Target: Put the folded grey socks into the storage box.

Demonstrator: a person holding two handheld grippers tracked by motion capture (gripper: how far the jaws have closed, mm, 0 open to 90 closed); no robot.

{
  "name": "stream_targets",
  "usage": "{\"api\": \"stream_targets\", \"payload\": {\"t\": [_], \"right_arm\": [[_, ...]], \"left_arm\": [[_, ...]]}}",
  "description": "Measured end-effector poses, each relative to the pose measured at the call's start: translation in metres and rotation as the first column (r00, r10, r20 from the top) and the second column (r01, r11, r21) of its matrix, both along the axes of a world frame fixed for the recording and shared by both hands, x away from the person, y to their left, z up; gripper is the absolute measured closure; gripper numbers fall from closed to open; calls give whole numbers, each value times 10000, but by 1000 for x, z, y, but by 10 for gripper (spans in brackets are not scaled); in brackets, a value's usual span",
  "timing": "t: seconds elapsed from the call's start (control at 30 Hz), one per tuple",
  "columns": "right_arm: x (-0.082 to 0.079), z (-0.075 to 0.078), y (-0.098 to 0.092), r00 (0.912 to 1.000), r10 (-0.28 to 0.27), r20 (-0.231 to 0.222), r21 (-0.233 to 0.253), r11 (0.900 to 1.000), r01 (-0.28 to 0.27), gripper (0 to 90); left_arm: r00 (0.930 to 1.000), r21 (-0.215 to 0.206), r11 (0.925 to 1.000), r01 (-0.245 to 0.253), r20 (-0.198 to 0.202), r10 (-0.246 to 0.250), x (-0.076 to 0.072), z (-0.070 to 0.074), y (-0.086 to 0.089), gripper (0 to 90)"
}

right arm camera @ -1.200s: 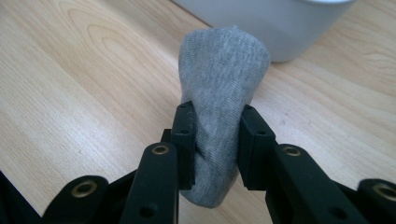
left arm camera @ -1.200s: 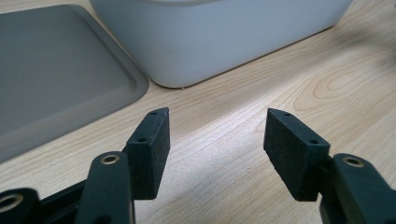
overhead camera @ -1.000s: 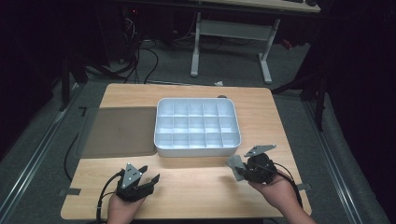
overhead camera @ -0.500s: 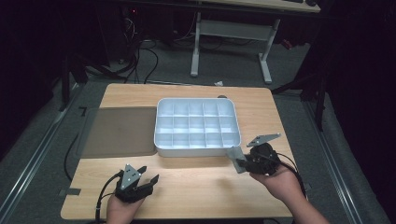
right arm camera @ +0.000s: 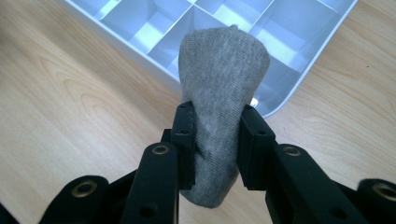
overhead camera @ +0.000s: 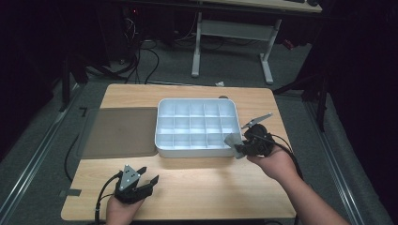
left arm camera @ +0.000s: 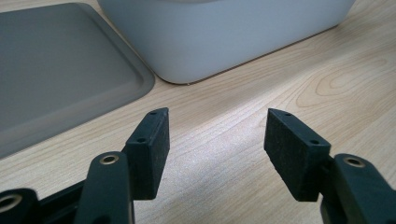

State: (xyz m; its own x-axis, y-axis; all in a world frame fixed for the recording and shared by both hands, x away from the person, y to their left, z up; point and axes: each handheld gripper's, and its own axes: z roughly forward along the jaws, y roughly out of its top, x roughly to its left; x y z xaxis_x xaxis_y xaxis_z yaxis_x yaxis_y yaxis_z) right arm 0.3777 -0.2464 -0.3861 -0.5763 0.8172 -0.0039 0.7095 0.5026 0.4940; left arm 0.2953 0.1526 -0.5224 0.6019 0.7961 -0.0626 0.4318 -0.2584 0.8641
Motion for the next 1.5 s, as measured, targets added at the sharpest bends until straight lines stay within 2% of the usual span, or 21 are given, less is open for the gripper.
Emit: {"api": "stream_targets", "payload": {"t": [0.2, 0.5, 0.53, 0.67, 0.7, 1.0, 1.1, 1.3, 1.4, 1.43, 1.47, 1.5], "right_arm": [[21, -2, 3, 9995, -197, -230, -228, 9996, 191, 721], [43, -11, 6, 9968, -457, -658, -535, 9977, 422, 721], [50, -13, 7, 9959, -522, -734, -735, 9962, 468, 721], [56, -17, 10, 9940, -644, -881, -871, 9946, 567, 721], [60, -19, 12, 9933, -676, -936, -1073, 9926, 575, 721], [68, -23, 17, 9906, -896, -1031, -1412, 9872, 746, 721], [71, -26, 18, 9868, -1118, -1168, -1489, 9844, 939, 721], [75, -35, 22, 9863, -959, -1341, -1827, 9806, 705, 725], [78, -42, 26, 9842, -870, -1544, -2064, 9770, 539, 731], [78, -46, 28, 9788, -1073, -1743, -2175, 9737, 680, 734], [80, -48, 28, 9819, -846, -1696, -2208, 9742, 458, 734], [81, -50, 28, 9803, -875, -1772, -2254, 9732, 462, 735]], "left_arm": [[10000, 27, 10000, 71, -2, -71, 0, 0, 0, 410], [9999, 56, 9999, 129, -8, -129, 0, -1, -1, 410], [9999, 53, 9999, 133, 0, -133, 0, -1, -1, 410], [9999, 40, 9999, 157, -27, -157, 0, -1, -1, 410], [9998, 32, 9998, 173, -40, -173, 0, -1, -1, 410], [9997, 8, 9998, 213, -70, -213, 1, -1, -1, 410], [9998, -8, 9998, 200, -69, -200, 1, -1, 0, 410], [9997, 1, 9997, 228, -100, -228, 1, -2, -1, 410], [9996, 23, 9997, 243, -108, -243, 1, -2, -1, 409], [9997, 27, 9997, 239, -107, -239, 1, -2, -1, 409], [9997, 26, 9997, 239, -112, -238, 1, -2, -1, 409], [9996, 22, 9997, 246, -125, -246, 1, -2, -1, 409]]}}
